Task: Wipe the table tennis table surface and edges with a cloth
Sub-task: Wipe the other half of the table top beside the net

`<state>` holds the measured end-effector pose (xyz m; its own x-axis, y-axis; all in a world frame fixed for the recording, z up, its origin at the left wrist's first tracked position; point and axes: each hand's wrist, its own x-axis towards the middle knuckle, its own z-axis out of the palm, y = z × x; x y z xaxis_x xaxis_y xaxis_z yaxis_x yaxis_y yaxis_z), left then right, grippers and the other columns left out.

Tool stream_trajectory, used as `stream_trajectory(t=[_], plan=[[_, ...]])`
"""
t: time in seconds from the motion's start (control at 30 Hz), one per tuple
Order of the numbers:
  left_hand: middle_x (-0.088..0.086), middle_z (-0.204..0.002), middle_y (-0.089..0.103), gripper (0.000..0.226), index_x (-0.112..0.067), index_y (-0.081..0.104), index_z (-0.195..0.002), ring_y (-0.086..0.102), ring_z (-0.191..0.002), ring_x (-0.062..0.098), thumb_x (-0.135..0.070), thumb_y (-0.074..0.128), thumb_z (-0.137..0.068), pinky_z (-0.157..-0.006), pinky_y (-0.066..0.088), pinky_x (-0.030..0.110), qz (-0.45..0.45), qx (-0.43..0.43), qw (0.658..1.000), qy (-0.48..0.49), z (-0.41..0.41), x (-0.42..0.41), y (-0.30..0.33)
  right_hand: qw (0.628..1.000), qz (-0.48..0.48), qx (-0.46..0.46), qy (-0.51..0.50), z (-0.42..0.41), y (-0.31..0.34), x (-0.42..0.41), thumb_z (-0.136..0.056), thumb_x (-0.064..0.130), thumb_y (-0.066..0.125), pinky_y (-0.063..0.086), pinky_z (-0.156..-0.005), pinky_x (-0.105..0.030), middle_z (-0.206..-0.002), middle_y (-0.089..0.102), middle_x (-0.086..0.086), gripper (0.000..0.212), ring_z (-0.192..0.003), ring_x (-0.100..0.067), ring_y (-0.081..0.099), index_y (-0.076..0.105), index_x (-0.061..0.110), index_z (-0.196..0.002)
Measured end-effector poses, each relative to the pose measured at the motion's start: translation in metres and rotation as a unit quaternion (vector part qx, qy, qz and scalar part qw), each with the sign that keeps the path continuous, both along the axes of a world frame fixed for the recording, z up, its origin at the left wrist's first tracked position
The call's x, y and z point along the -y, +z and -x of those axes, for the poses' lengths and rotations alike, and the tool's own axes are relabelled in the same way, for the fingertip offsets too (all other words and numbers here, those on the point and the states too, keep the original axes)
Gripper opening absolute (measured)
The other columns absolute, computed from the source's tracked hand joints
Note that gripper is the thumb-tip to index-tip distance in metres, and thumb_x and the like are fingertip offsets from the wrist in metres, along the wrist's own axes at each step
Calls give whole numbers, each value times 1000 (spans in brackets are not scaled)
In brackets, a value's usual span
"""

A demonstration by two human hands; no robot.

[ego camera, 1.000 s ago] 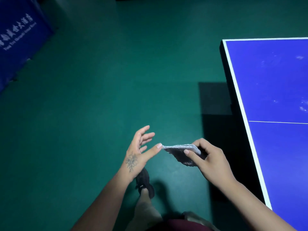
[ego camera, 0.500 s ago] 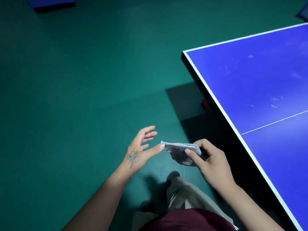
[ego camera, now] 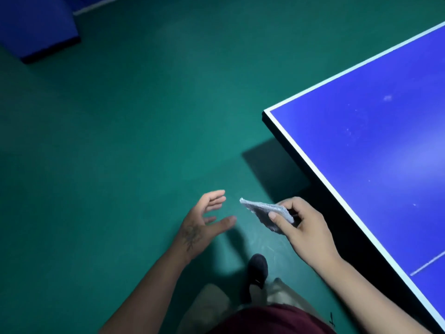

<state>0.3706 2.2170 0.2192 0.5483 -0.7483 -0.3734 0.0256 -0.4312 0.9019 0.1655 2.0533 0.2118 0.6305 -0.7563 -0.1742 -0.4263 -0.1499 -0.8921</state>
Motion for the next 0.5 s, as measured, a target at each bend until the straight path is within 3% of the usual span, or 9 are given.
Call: stream_trajectory(t=[0.23,0.4,0.5], plan=[[-6,-137,71,81,-28,64,-138,65,-129,8,-52,86,-63,-101,52,20,51,-46,997,30,-124,89,0,1000,-11,5,-20,-128,6,89,-97,34,77,60,-74,-58,-91,74,4,13,-80,-27,70,66,28,-93],[-11,-138,71,77,-33,64,-138,64,-131,6,-52,84,-65,-114,50,37,52,-51,997,-36,-225,151,-16,996,-47,27,-75,-209,-7,129,-96,32,78,63,-77,-58,-103,73,2,12,-89,-26,74,68,26,-94],[-13,-138,70,77,-36,63,-137,63,-130,2,-54,82,-65,-115,49,39,45,-51,993,-98,-296,201,-15,990,-3,9,-139,-264,-3,146,-96,27,78,60,-83,-50,-108,73,8,14,-96,-17,70,66,27,-90]])
